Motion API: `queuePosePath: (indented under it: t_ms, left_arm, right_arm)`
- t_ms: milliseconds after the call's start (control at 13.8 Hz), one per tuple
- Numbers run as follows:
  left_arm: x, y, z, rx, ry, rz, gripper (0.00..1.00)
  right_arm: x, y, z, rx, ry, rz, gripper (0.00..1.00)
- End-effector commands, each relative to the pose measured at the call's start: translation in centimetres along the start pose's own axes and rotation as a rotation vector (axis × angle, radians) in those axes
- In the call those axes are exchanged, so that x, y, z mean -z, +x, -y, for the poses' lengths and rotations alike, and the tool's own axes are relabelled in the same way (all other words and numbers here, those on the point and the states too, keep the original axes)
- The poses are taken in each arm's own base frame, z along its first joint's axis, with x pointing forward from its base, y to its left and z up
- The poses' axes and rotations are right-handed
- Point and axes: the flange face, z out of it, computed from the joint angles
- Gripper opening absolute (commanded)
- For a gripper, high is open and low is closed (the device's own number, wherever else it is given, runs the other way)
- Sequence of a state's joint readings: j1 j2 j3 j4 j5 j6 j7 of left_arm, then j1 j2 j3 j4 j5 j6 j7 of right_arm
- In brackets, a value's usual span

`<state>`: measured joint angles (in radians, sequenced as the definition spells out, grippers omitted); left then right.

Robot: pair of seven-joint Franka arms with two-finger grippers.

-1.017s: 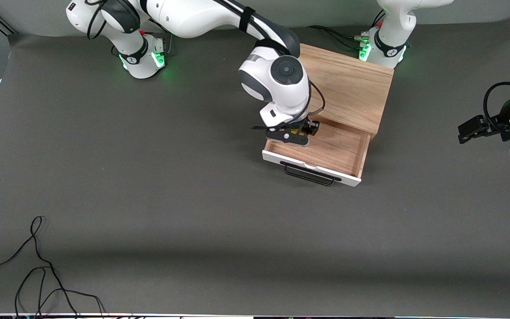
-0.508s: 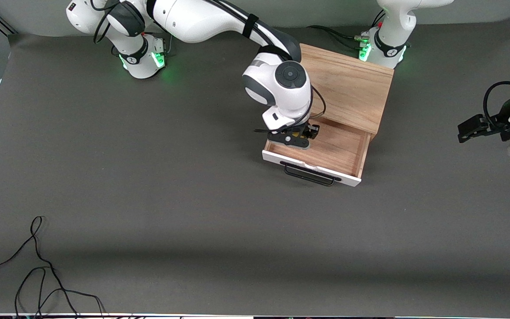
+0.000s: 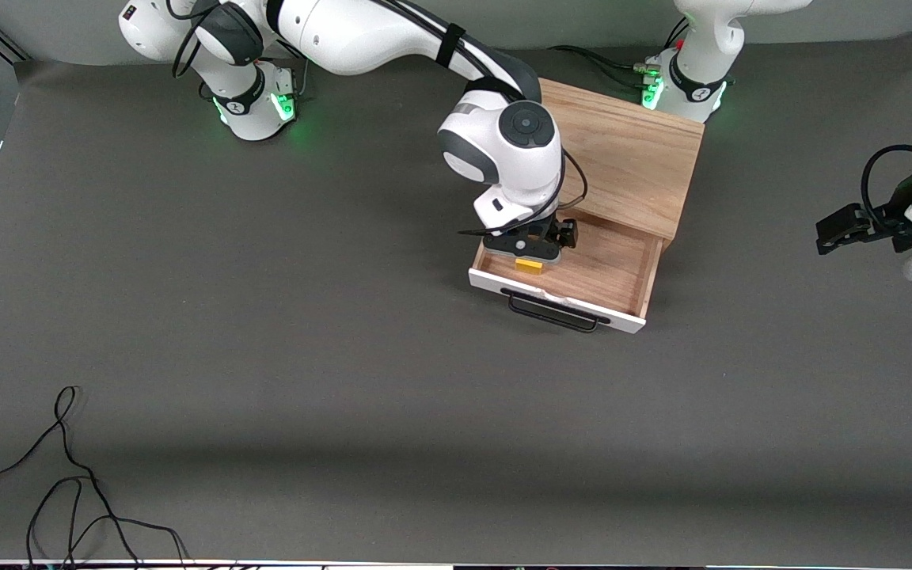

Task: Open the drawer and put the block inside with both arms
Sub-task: 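Lower the cube into the open drawer with the right gripper, then open the right gripper and lift it away from the drawer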

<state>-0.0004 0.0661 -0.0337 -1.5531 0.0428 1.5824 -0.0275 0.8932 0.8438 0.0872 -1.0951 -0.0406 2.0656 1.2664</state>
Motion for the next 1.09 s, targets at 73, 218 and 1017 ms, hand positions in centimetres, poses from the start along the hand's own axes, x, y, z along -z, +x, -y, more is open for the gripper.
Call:
queuePosePath:
  t_ms: [73, 218, 1017]
  left_arm:
    - [0.7, -1.2, 0.0, -0.037, -0.011, 0.008, 1.0]
    - [0.9, -1.4, 0.0, -0.045, -0.011, 0.006, 1.0]
    - [1.0, -0.9, -0.1, -0.045, -0.012, 0.0, 1.0]
  right_arm:
    - [5.6, 1.2, 0.1, -0.027, 0.029, -0.041, 1.0]
    - [9.9, 3.9, -1.2, -0.063, 0.048, -0.049, 1.0]
    - [29.0, 22.9, -23.4, 0.1, 0.026, -0.049, 1.0]
